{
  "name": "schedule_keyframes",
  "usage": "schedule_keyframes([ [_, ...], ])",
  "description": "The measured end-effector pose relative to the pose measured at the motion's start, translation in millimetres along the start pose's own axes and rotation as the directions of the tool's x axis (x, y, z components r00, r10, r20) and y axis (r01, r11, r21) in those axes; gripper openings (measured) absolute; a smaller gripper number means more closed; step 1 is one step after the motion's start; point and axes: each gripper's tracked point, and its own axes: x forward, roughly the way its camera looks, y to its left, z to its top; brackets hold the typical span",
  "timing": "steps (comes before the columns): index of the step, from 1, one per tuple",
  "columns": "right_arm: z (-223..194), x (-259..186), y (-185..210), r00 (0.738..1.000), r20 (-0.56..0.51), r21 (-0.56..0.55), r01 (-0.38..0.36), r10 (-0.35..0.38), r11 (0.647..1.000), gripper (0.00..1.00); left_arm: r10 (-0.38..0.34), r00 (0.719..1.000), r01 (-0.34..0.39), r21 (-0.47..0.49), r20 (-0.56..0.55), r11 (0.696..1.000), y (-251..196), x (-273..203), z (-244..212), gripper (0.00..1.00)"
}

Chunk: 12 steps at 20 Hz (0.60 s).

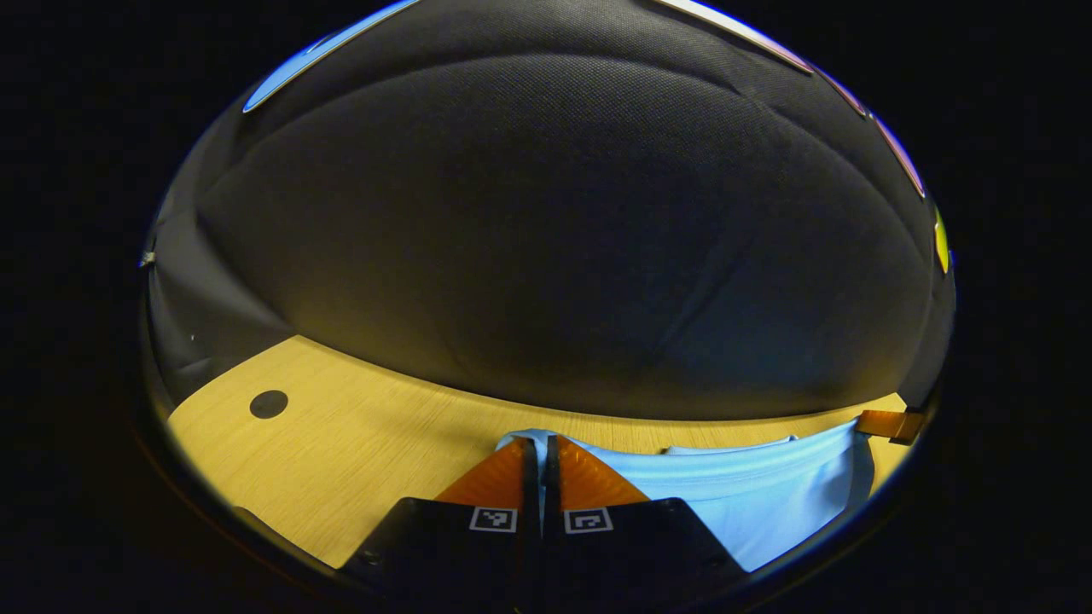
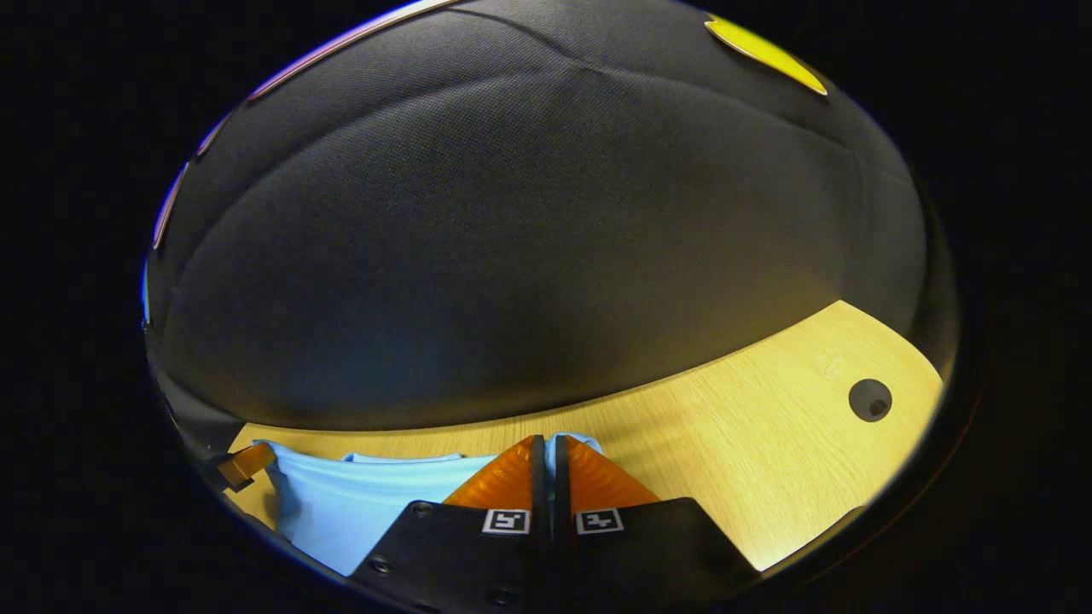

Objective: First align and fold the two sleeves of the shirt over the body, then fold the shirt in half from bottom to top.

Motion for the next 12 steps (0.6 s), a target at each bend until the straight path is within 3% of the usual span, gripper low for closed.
schedule_keyframes([
  [4,-8.0,1.7,-2.4,0.999,-0.024,0.001,0.022,-0.022,1.0,0.05,0.002,1.0,-0.002,0.015,-0.027,1.0,-1.5,5.2,-9.5,0.07],
  [9,-9.4,0.8,-7.2,0.998,-0.033,0.019,0.054,-0.054,0.998,0.11,0.007,1.0,-0.007,0.009,-0.027,1.0,7.3,2.0,-12.2,0.2],
  [11,-8.4,2.5,-10.6,0.997,-0.041,0.04,0.06,-0.058,0.997,0.18,0.008,1.0,-0.007,0.008,-0.027,1.0,6.6,4.2,-12.7,0.35],
  [12,-9.6,1.9,-15.9,0.997,-0.046,0.049,0.062,-0.06,0.997,0.28,0.002,0.999,-0.002,0.009,-0.032,1.0,6.3,4.0,-13.2,0.43],
])
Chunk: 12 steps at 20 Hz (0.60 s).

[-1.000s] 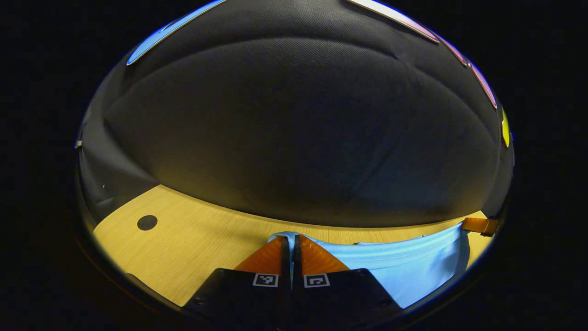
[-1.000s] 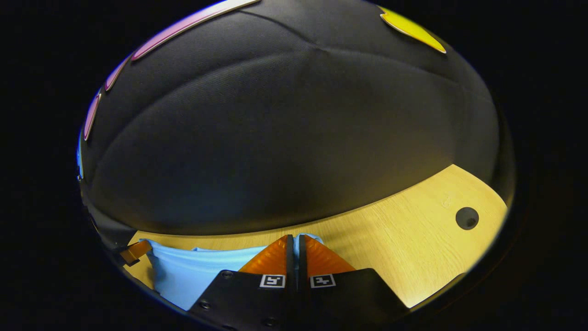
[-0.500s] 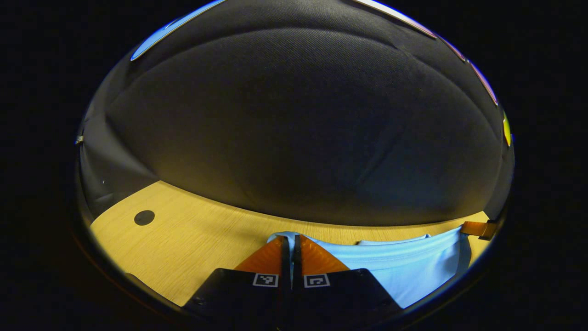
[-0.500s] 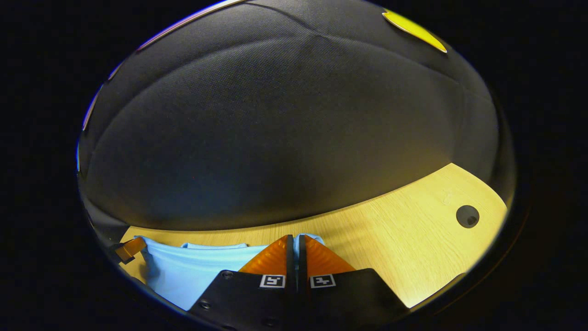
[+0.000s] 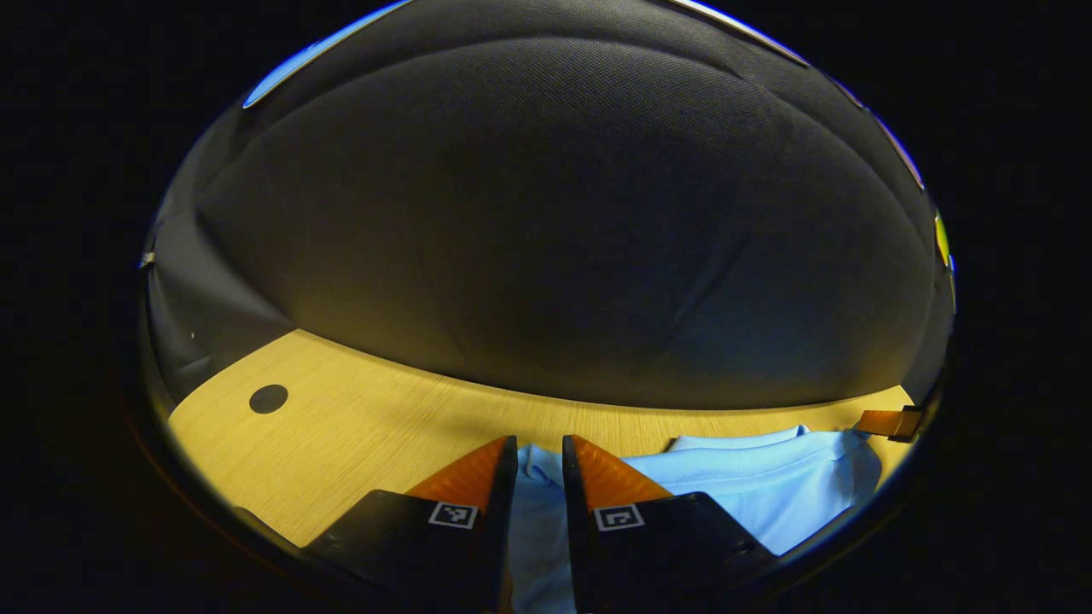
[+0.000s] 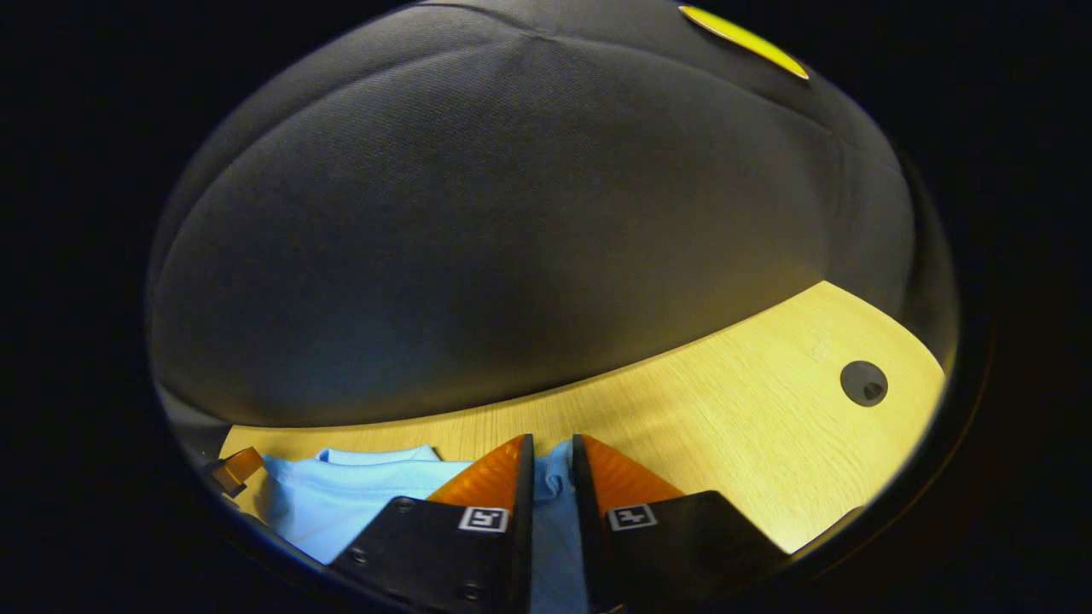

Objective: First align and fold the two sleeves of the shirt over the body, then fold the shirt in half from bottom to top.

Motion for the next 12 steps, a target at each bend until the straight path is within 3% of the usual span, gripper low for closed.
schedule_keyframes([
  [4,2.9,-0.5,-5.7,1.0,0.003,-0.005,0.001,-0.001,1.0,0.63,0.0,1.0,0.0,0.01,-0.007,1.0,4.7,-0.4,-0.3,0.53],
  [5,3.4,-0.5,-5.0,1.0,0.006,-0.012,-0.001,0.002,1.0,0.63,0.0,1.0,0.0,0.012,-0.011,1.0,4.2,-0.6,-1.3,0.68],
  [6,5.0,-1.7,-4.7,1.0,0.01,-0.021,-0.005,0.005,1.0,0.6,-0.003,1.0,0.003,0.013,-0.018,1.0,3.3,-0.5,-3.0,0.71],
  [7,6.9,-4.0,-2.9,1.0,0.014,-0.029,-0.016,0.017,0.999,0.74,-0.001,1.0,0.002,0.016,-0.027,1.0,4.9,-1.7,-4.5,0.79],
  [10,18.0,-15.6,2.6,0.998,0.044,-0.076,-0.052,0.055,0.996,0.92,0.016,0.999,-0.015,0.016,-0.046,1.0,8.0,-6.7,-4.9,0.88],
  [12,29.6,-29.3,5.7,0.994,0.071,-0.104,-0.071,0.079,0.992,0.93,0.021,0.999,-0.022,-0.02,-0.041,1.0,5.4,-15.2,1.1,0.88],
])
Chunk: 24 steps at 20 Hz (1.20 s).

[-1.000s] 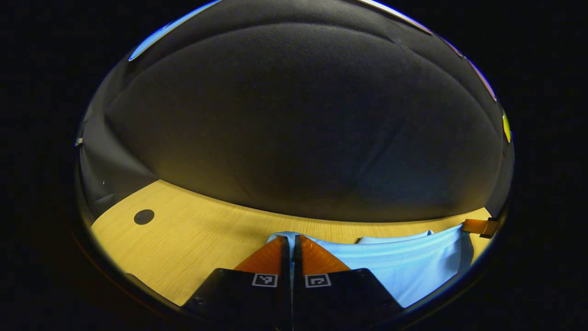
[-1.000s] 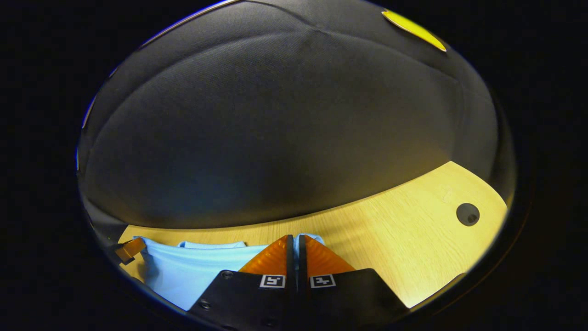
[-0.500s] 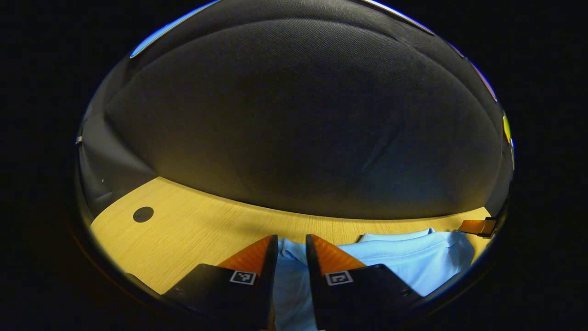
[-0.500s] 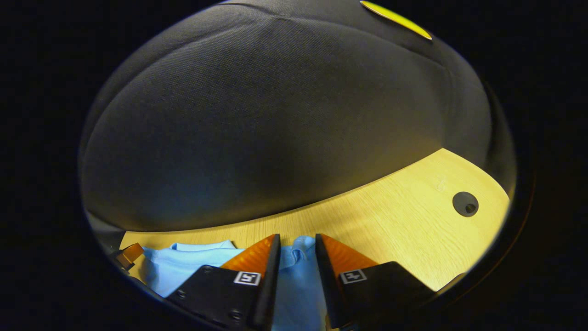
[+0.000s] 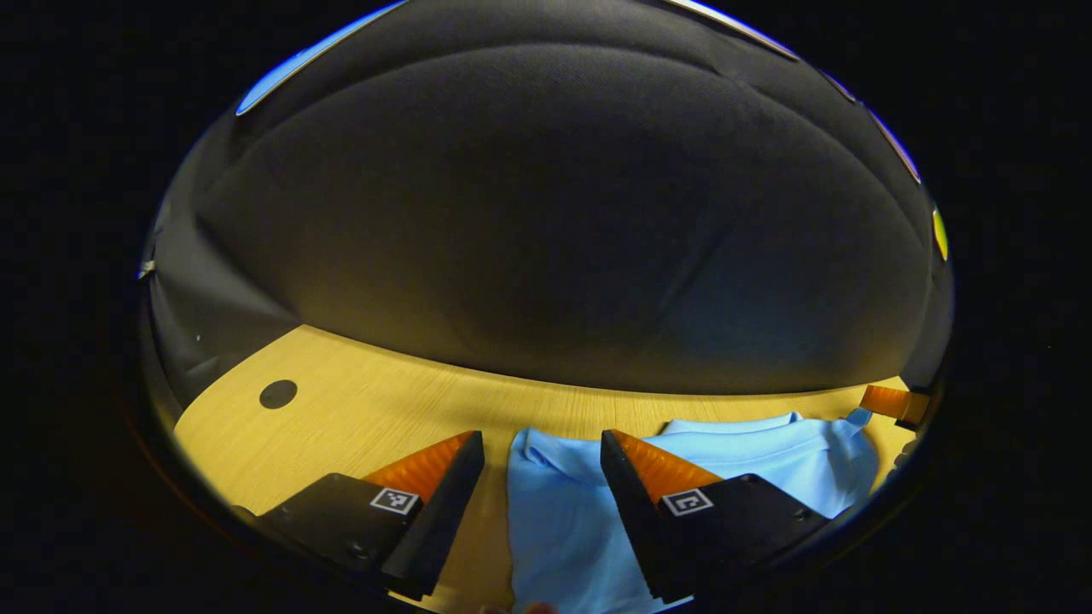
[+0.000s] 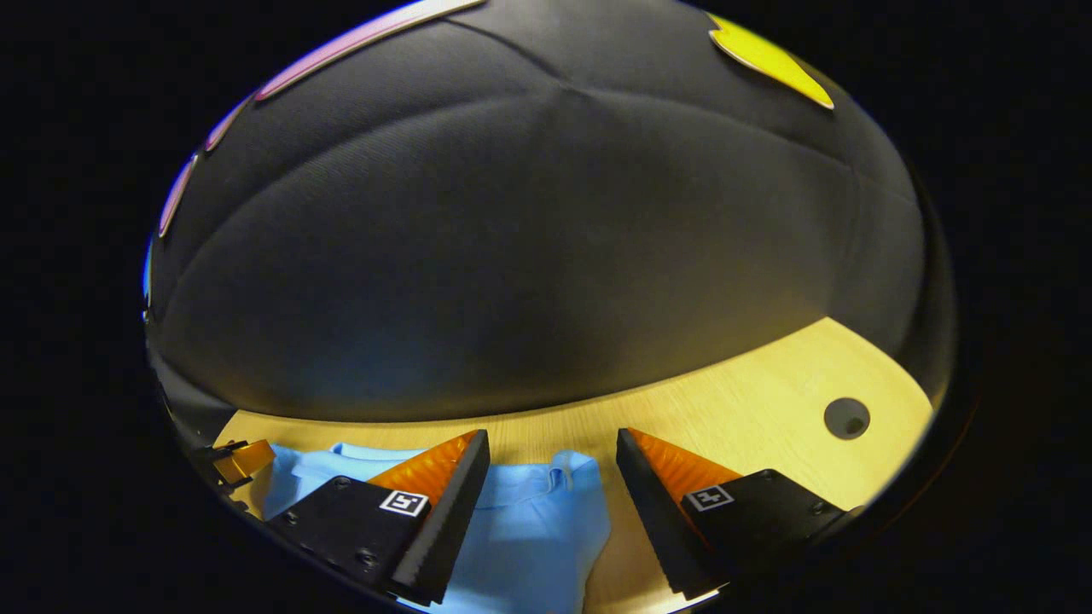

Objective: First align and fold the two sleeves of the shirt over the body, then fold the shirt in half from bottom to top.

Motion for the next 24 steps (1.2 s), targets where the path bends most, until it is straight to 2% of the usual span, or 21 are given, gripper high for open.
schedule_keyframes([
  [3,13.2,-25.1,7.5,0.999,0.03,0.008,-0.037,0.036,0.999,0.96,0.004,0.999,-0.005,0.007,0.035,1.0,0.8,-34.9,17.2,0.88],
  [5,21.0,-59.1,6.8,0.998,0.039,0.004,-0.057,0.057,0.998,0.96,-0.006,0.998,0.004,0.033,0.06,0.999,-3.5,-68.0,28.8,0.88],
  [6,23.0,-72.0,9.6,0.997,0.041,-0.004,-0.067,0.068,0.998,0.88,-0.011,0.998,0.008,0.038,0.07,0.999,-7.2,-85.6,33.1,0.88],
  [7,23.2,-89.0,10.2,0.996,0.041,-0.01,-0.077,0.078,0.997,0.96,-0.016,0.997,0.013,0.038,0.078,0.999,-9.4,-104.3,37.9,0.88],
  [12,41.2,-178.1,15.1,0.988,0.076,-0.032,-0.129,0.131,0.991,0.96,-0.024,0.989,0.023,0.015,0.145,1.0,-6.5,-209.4,61.5,0.88],
  [15,60.3,-237.6,26.6,0.977,0.123,-0.052,-0.17,0.175,0.984,0.96,-0.032,0.98,0.029,0.017,0.198,0.999,-4.3,-279.9,77.0,0.88],
  [17,73.5,-285.6,40.1,0.966,0.159,-0.046,-0.2,0.205,0.979,0.96,-0.08,0.965,0.08,0.01,0.251,0.997,-16.3,-330.3,90.4,0.89],
  [20,90.9,-348.0,59.5,0.951,0.195,-0.056,-0.235,0.241,0.971,0.96,-0.091,0.952,0.092,0.011,0.294,0.996,-18.3,-397.2,98.9,0.92],
  [24,116.8,-428.3,69.8,0.923,0.283,-0.063,-0.252,0.259,0.966,0.96,-0.106,0.932,0.106,0.021,0.346,0.994,-18.7,-477.3,108.0,0.91],
])
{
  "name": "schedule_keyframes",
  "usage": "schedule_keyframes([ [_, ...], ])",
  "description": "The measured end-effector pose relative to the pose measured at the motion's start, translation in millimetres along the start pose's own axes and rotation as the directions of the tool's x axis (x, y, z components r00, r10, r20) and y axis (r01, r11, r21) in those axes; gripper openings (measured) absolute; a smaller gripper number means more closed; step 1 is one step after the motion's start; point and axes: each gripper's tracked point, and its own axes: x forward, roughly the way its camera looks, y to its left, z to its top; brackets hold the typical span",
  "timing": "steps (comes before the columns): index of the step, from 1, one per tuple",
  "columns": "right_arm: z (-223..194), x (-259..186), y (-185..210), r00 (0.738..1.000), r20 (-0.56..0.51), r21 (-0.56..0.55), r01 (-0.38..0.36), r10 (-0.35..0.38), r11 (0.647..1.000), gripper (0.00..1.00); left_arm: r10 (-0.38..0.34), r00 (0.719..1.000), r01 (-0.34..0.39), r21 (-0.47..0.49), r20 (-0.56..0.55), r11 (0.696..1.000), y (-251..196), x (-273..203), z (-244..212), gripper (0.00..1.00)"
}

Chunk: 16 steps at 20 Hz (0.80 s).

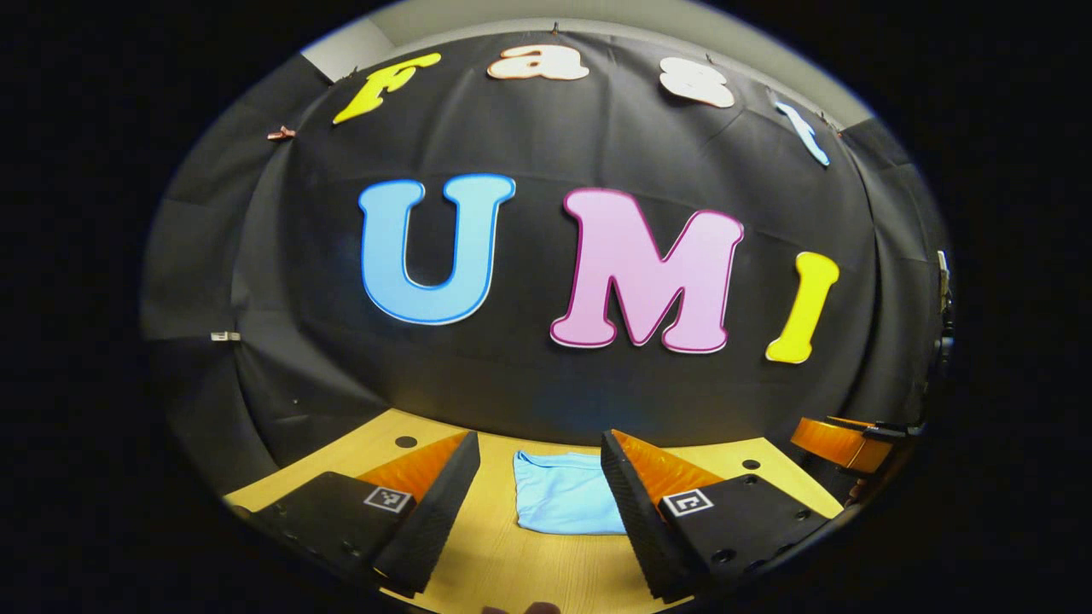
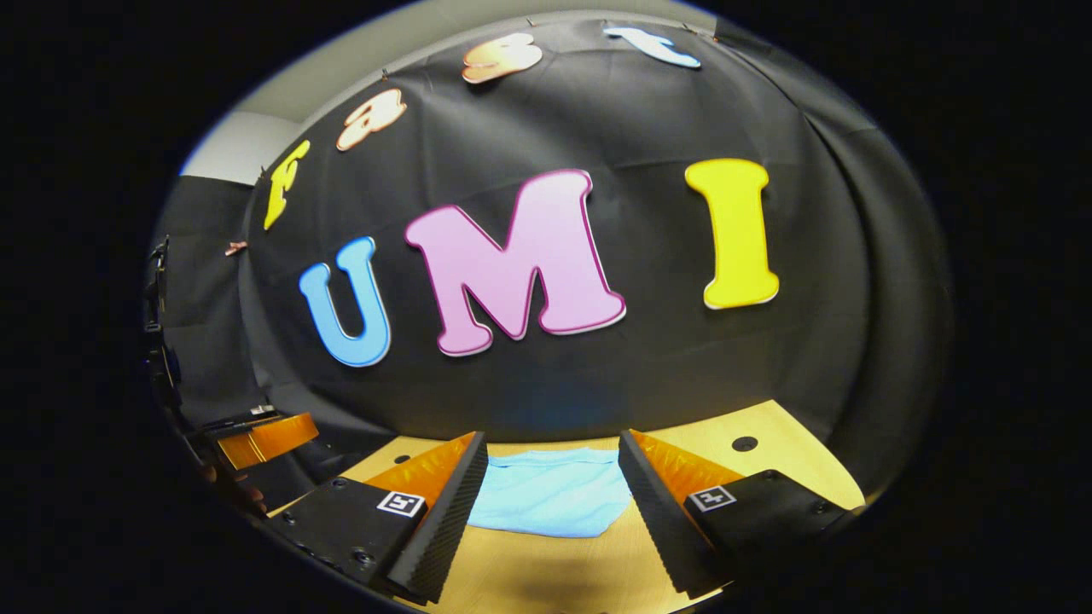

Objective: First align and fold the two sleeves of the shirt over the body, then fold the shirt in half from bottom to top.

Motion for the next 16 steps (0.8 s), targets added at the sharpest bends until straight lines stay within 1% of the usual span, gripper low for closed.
schedule_keyframes([
  [2,17.7,-37.9,10.3,0.999,0.032,-0.023,-0.011,0.012,1.0,0.96,-0.011,1.0,0.011,0.009,0.011,1.0,-3.5,-35.1,8.2,0.91],
  [5,28.0,-88.4,30.7,0.998,0.052,-0.037,-0.036,0.038,0.999,0.96,-0.035,0.999,0.034,0.017,0.037,0.999,-10.6,-82.4,17.6,0.92],
  [6,30.8,-102.6,34.1,0.997,0.06,-0.055,-0.035,0.039,0.998,0.96,-0.042,0.998,0.041,0.023,0.043,0.999,-10.0,-93.5,16.4,0.92],
  [9,35.2,-142.4,42.3,0.995,0.091,-0.133,-0.022,0.034,0.991,0.96,-0.033,0.996,0.028,0.065,0.078,0.997,-9.7,-132.4,23.9,0.92],
  [11,45.8,-164.7,51.4,0.991,0.126,-0.163,-0.021,0.042,0.986,0.96,-0.047,0.995,0.038,0.096,0.093,0.995,-15.0,-155.4,25.9,0.92],
  [12,50.5,-174.0,54.8,0.989,0.139,-0.172,-0.02,0.044,0.985,0.87,-0.056,0.994,0.046,0.106,0.096,0.993,-17.9,-165.3,27.4,0.92],
  [13,53.0,-182.0,60.7,0.988,0.148,-0.18,-0.024,0.051,0.983,0.96,-0.063,0.993,0.051,0.113,0.104,0.992,-19.5,-173.6,28.9,0.92],
  [14,54.6,-189.7,65.0,0.986,0.157,-0.19,-0.027,0.057,0.981,1.0,-0.067,0.992,0.055,0.117,0.109,0.992,-20.5,-180.0,30.6,0.92],
  [15,56.4,-195.1,67.2,0.985,0.163,-0.202,-0.026,0.06,0.979,0.96,-0.067,0.992,0.053,0.12,0.11,0.991,-20.2,-185.2,30.4,0.92],
  [16,56.8,-199.6,69.5,0.984,0.167,-0.213,-0.026,0.062,0.977,0.98,-0.067,0.992,0.053,0.124,0.106,0.991,-20.2,-190.2,29.4,0.92],
])
